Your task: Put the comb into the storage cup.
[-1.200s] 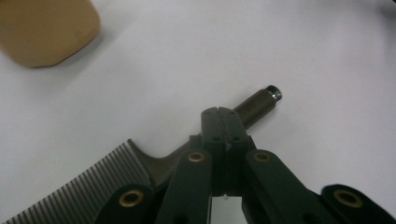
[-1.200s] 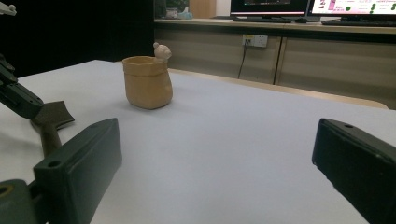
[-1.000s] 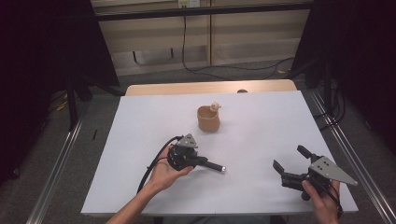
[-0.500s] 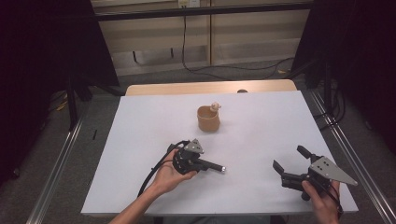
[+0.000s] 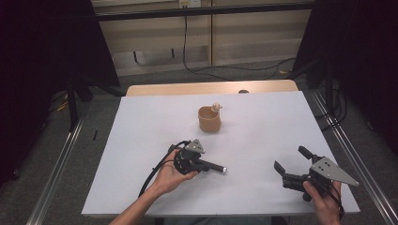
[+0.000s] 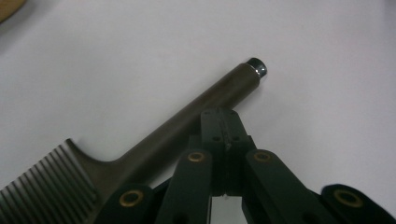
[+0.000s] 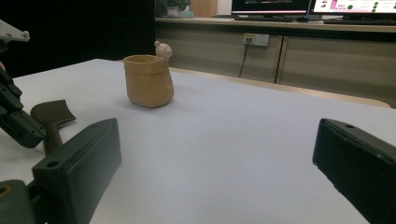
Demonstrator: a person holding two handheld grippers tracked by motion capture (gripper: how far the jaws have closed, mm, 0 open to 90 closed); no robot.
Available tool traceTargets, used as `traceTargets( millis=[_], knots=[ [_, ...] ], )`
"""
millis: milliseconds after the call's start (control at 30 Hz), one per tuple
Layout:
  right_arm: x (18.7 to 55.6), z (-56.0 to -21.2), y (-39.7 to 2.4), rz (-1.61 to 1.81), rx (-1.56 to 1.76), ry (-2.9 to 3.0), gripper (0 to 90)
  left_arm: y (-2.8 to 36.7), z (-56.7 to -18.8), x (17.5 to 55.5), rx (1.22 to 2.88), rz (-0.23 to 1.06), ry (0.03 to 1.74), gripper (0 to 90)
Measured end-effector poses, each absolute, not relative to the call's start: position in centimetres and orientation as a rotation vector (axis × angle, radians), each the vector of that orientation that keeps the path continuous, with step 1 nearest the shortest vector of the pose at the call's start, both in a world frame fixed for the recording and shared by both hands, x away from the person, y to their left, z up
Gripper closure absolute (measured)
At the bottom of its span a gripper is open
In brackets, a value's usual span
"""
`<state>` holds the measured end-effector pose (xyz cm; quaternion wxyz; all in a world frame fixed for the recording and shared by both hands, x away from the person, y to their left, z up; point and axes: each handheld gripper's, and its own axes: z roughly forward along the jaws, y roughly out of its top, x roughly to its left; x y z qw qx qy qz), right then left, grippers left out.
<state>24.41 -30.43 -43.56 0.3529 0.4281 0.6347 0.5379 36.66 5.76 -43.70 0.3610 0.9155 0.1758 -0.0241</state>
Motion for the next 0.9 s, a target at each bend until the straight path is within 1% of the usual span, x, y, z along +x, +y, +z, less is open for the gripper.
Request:
traceTargets(
  millis=[400,633,900],
  knots=[
    [24.4,-43.6,-30.4,1.388,1.107,1.643,0.7,4.8,-43.6,36.9,2.362,-0.05,0.45,90.0],
    [24.5,-43.6,-30.4,1.389,1.113,1.643,0.7,3.4,-43.3,37.0,2.369,-0.058,0.429,90.0],
    [24.4,-43.6,-30.5,1.392,1.107,1.64,0.6,3.7,-43.4,37.4,2.368,-0.047,0.442,90.0]
  ],
)
